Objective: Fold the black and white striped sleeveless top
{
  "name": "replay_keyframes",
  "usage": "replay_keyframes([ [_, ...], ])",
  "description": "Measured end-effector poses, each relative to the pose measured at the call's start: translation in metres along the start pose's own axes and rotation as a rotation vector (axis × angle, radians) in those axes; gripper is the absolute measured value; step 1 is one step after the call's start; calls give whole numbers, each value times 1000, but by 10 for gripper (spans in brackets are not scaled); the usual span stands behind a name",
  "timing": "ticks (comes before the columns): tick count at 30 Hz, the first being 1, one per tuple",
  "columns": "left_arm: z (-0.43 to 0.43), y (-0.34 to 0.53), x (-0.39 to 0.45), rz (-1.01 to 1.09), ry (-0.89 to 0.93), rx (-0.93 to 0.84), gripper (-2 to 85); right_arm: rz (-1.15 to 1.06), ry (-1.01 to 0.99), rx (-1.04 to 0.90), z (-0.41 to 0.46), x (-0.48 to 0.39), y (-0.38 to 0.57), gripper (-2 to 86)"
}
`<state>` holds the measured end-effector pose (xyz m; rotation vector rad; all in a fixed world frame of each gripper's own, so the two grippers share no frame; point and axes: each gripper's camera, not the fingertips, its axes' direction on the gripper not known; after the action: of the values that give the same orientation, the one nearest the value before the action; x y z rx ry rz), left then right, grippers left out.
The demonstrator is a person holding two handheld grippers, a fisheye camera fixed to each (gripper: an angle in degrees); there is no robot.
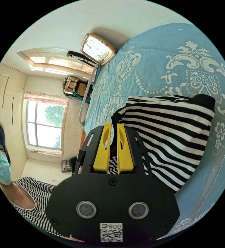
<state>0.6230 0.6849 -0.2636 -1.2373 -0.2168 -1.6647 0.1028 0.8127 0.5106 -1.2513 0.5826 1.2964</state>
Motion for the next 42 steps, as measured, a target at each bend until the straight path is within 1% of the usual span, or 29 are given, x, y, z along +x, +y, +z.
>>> replay_keyframes([
  [4,26,-13,18,112,-74,-57,2,-26,19,-31,18,-4,3,22],
  [6,35,-17,21,119,-167,-69,2,-36,11,-35,25,-6,-1,16],
  [8,43,-19,17,103,-238,-89,2,-43,54,-107,44,-3,-12,8],
  [10,44,-19,15,86,-209,-86,2,-14,118,-196,65,8,-20,5],
  [11,44,-19,15,74,-195,-83,2,-8,118,-238,74,15,-23,4],
  [12,43,-19,16,72,-194,-80,2,-7,107,-241,75,16,-23,3],
  [16,39,-15,33,122,-174,-99,5,-69,61,-201,53,12,-17,3],
  [19,40,-11,52,195,-151,-146,12,-91,-4,-144,12,17,6,7],
  [21,47,-8,66,254,-134,-186,21,-66,-34,-100,-16,30,28,13],
  [23,65,-3,91,358,-127,-254,33,-2,-24,-58,-50,52,67,23],
  [24,71,-2,99,390,-128,-275,36,22,-22,-53,-57,59,77,27],
  [27,114,8,140,579,-137,-404,56,169,-46,-32,-82,95,130,50],
  [28,133,14,156,677,-174,-457,59,220,-59,-21,-90,108,149,56],
  [29,151,23,172,784,-251,-505,60,263,-75,-10,-95,119,165,60],
  [30,160,27,178,830,-298,-523,60,280,-83,-5,-98,124,173,61],
  [32,188,43,196,980,-459,-573,55,320,-118,-8,-102,137,193,66],
  [34,197,50,202,1034,-553,-576,41,335,-122,-20,-103,146,202,72],
  [36,198,52,206,1040,-557,-576,29,351,-159,-32,-103,155,209,80],
  [38,192,49,208,995,-528,-568,20,357,-211,-67,-97,166,214,83],
  [42,179,46,214,968,-510,-534,14,335,-254,-80,-94,173,218,82],
])
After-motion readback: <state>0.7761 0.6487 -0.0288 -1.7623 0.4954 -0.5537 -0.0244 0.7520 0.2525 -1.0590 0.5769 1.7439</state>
